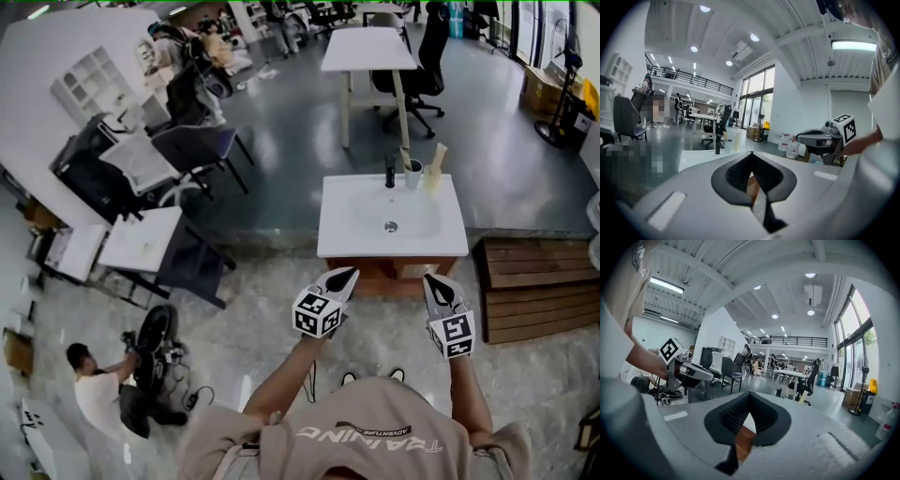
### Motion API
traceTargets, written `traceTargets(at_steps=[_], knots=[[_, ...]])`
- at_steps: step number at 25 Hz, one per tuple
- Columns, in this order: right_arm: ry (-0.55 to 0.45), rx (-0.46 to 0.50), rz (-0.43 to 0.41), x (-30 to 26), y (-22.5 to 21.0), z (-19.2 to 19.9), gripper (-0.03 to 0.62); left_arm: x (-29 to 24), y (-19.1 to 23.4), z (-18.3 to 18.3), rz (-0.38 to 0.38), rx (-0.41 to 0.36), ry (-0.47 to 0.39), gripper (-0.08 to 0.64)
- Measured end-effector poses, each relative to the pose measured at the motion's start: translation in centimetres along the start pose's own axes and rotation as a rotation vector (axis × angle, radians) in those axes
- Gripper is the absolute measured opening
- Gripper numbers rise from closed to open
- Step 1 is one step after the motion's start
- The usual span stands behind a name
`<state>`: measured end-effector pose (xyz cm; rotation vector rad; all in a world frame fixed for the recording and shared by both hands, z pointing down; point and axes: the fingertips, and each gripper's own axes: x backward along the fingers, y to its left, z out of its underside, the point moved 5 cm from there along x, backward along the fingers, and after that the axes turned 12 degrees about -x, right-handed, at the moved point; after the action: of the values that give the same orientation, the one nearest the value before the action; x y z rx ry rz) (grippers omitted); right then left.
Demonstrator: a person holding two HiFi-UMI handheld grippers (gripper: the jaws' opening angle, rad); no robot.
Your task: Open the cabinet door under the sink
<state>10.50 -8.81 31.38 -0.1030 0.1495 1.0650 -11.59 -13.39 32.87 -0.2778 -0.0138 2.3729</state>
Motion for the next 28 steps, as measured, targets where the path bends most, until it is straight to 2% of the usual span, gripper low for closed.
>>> traceTargets(at_steps=[8, 13, 16, 22, 28], knots=[[-0.075, 0.049, -0.05, -0.3, 1.9, -4.3, 0.002, 1.6, 1.3, -3.8, -0.071, -0.048, -0.098, 0.015], [-0.123, 0.06, -0.045, 0.5, 2.3, -6.1, 0.002, 2.1, 0.6, -5.6, -0.086, -0.119, -0.129, 0.015], [-0.123, 0.039, -0.022, 1.2, 1.9, -5.9, 0.002, 2.4, -0.2, -5.2, -0.089, -0.12, -0.13, 0.015], [-0.108, -0.067, 0.01, 2.3, 0.8, -4.6, 0.002, 2.5, -0.8, -4.0, -0.108, -0.102, -0.11, 0.015], [-0.116, -0.044, -0.012, 2.4, 1.7, -4.0, 0.002, 2.8, -0.7, -4.2, -0.115, -0.089, -0.109, 0.015]])
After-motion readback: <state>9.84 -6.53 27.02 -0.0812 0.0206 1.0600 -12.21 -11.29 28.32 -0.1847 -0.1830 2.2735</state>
